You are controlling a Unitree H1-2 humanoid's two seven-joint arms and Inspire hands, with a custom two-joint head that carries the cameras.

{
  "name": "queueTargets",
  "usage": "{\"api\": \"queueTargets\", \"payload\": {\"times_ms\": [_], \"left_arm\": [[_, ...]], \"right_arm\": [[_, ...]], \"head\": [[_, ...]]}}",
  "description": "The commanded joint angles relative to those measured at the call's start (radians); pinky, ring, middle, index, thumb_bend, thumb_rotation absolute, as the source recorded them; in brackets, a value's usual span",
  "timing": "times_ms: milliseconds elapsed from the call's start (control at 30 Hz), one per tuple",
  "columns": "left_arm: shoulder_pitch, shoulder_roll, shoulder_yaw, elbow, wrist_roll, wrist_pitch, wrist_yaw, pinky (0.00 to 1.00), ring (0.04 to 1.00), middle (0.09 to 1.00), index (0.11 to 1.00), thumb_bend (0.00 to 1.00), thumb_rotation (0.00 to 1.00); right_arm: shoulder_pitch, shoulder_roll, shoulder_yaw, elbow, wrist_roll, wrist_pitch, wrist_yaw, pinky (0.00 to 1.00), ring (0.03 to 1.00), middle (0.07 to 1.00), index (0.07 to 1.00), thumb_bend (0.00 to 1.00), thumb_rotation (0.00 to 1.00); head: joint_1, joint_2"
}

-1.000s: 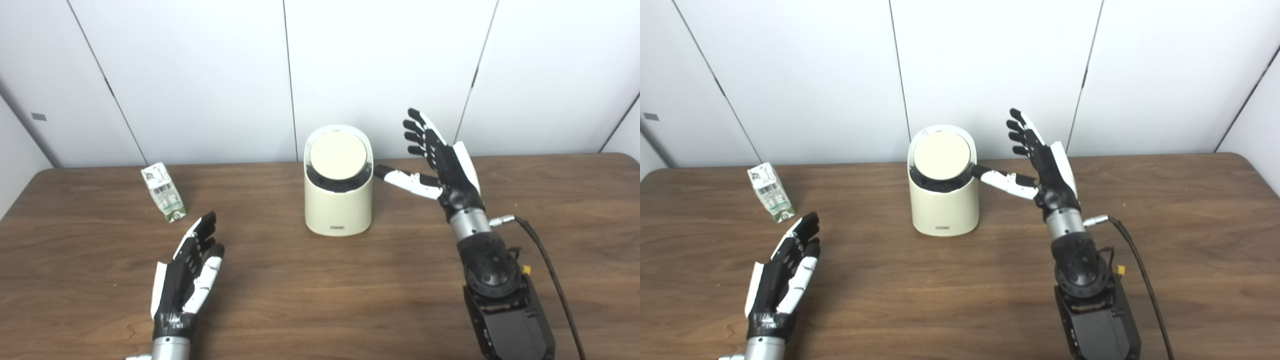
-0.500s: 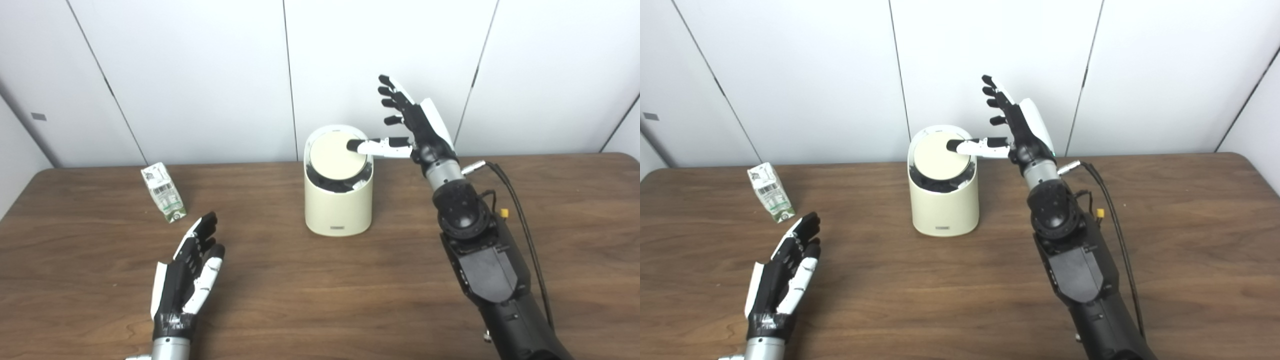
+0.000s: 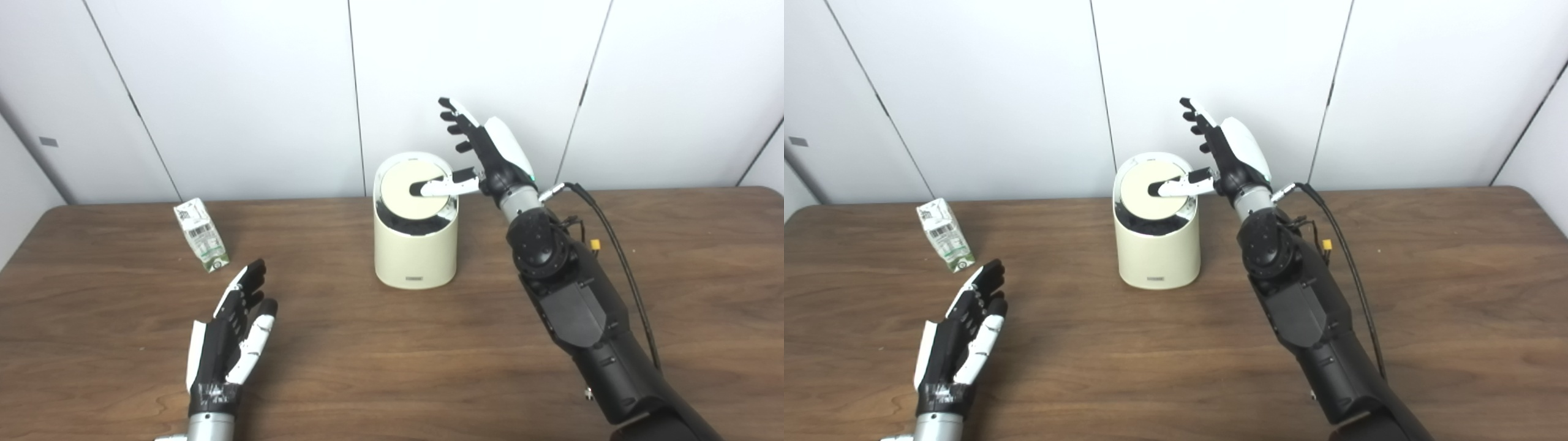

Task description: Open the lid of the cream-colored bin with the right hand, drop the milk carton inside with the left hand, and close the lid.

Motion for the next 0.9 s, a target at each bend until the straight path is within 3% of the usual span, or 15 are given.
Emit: {"api": "queueTargets", "payload": {"times_ms": [0, 333, 567, 700, 867], "left_arm": [[0.062, -0.032, -0.022, 0.056, 0.000, -0.005, 0.009, 0.89, 0.914, 0.904, 0.916, 0.58, 0.65], [0.061, -0.038, -0.014, 0.048, -0.014, 0.002, 0.014, 0.90, 0.912, 0.902, 0.908, 0.59, 0.67], [0.063, -0.037, -0.017, 0.041, -0.007, 0.001, 0.013, 0.90, 0.916, 0.905, 0.910, 0.58, 0.68], [0.065, -0.040, -0.016, 0.036, -0.007, 0.005, 0.016, 0.90, 0.913, 0.902, 0.910, 0.59, 0.67], [0.064, -0.040, -0.020, 0.033, -0.004, 0.002, 0.013, 0.89, 0.913, 0.906, 0.909, 0.57, 0.68]], "right_arm": [[-0.049, -0.014, 0.010, -0.006, -0.027, -0.039, -0.015, 0.74, 0.854, 0.895, 0.942, 0.92, 0.22], [-0.029, -0.028, 0.019, -0.032, -0.044, -0.040, 0.000, 0.77, 0.878, 0.903, 0.941, 0.89, 0.22], [-0.013, -0.039, 0.030, -0.078, -0.064, 0.001, 0.044, 0.75, 0.873, 0.902, 0.949, 0.88, 0.21], [-0.019, -0.074, 0.087, -0.091, -0.150, 0.008, 0.054, 0.79, 0.887, 0.914, 0.961, 0.87, 0.22], [-0.020, -0.107, 0.143, -0.103, -0.249, -0.021, 0.033, 0.88, 0.928, 0.925, 0.966, 0.91, 0.16]], "head": [[0.001, 0.001], [-0.001, 0.016], [0.003, 0.025], [0.008, 0.034], [0.012, 0.036]]}}
